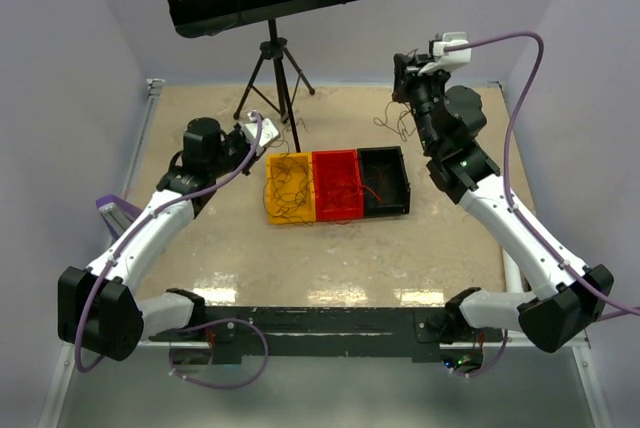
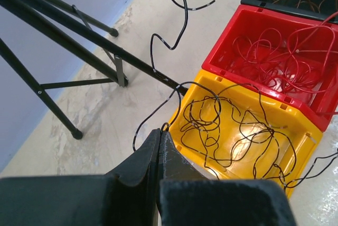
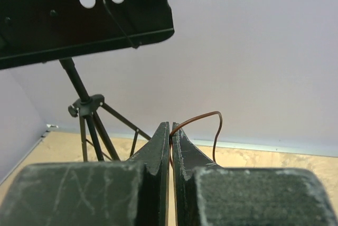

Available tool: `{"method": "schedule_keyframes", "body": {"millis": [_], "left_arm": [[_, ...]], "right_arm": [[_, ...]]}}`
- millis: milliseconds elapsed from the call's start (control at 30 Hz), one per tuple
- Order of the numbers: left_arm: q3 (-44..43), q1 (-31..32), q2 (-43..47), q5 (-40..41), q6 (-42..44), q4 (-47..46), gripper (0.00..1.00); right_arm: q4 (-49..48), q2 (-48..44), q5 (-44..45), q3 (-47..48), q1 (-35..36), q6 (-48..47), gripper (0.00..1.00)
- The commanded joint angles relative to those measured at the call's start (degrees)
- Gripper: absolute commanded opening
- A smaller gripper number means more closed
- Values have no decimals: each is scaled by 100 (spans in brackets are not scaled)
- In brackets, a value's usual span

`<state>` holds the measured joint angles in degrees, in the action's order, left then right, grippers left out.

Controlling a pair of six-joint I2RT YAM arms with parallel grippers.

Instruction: Untangle the cables

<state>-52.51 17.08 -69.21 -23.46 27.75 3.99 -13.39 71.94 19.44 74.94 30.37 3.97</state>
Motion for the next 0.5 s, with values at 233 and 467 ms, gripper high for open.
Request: {"method": "schedule_keyframes", "body": {"millis": [233, 467], "left_arm": [[399, 94, -163, 904, 758, -302, 0], [628, 120, -233, 1264, 1092, -302, 0]], "right_arm": [[-436, -172, -397, -445, -172, 297, 0], [-437, -224, -485, -471, -172, 350, 0]]}}
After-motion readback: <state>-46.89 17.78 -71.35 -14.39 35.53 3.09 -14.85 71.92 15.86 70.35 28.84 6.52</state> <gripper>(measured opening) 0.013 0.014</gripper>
